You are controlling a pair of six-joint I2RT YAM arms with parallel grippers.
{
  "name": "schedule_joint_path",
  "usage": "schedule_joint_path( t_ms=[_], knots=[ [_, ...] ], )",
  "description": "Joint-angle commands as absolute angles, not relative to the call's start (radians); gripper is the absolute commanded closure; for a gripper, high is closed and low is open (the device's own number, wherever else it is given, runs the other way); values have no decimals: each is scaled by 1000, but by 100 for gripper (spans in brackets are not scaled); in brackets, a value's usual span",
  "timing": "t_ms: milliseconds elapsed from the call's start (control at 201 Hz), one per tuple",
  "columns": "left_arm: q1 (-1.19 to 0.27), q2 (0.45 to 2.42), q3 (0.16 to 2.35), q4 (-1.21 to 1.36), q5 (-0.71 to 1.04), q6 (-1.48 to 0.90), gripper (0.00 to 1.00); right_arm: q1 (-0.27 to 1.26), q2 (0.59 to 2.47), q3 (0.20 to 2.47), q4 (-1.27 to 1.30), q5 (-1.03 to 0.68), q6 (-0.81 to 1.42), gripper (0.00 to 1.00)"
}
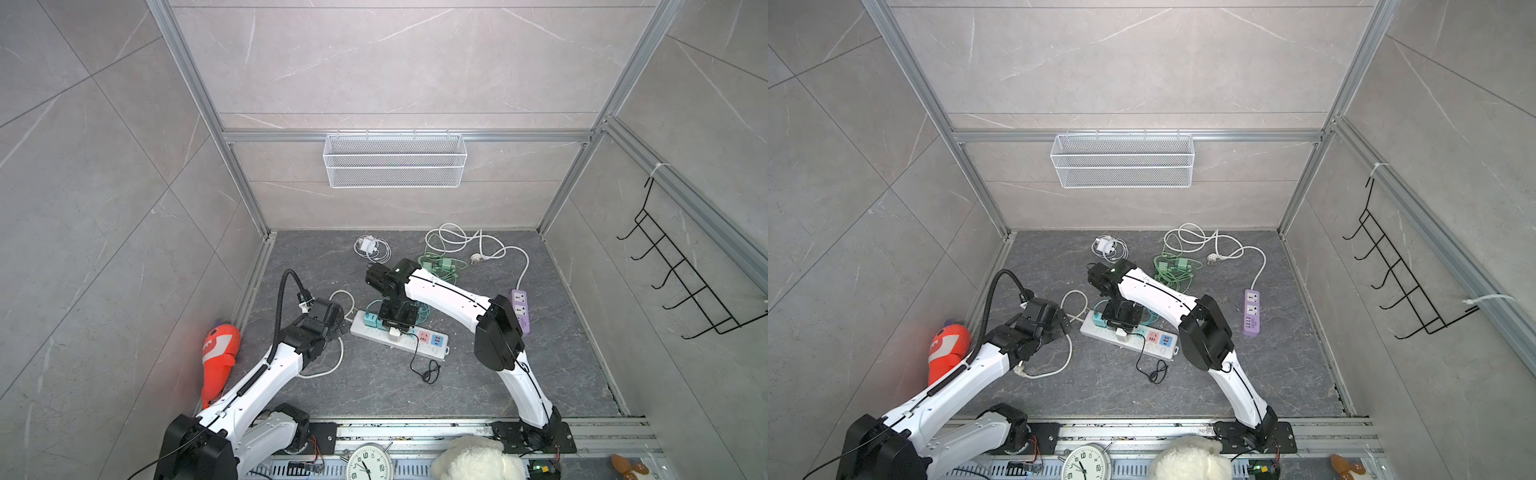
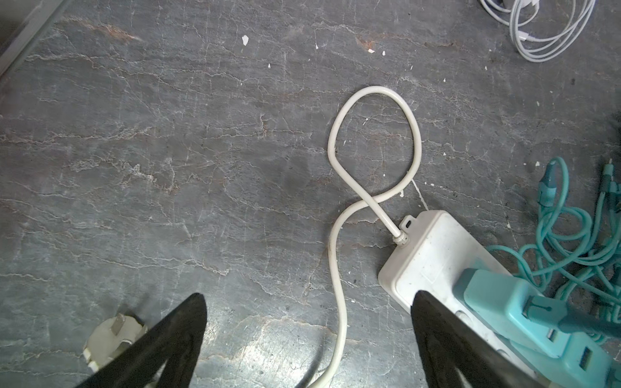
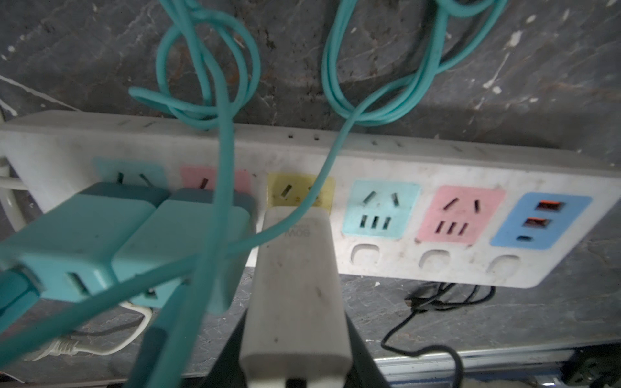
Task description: Insert the plug
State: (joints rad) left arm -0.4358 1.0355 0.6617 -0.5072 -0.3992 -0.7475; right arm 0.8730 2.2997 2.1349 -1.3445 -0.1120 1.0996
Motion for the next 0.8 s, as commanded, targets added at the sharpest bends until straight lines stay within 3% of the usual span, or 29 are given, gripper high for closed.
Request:
schedule_joint_path(
  t_ms=[0, 378, 792],
  knots=[
    [-429, 971, 661, -512, -412, -747, 2, 879, 2387, 2187, -1397, -92, 1075, 100],
    [-429, 842, 696, -605, -445, -751, 0, 856, 2376, 2031, -1287, -114, 1094, 100],
    [-430, 845, 706, -629, -461, -759, 0, 851, 2498, 2247, -1402, -92, 1047, 100]
  ],
)
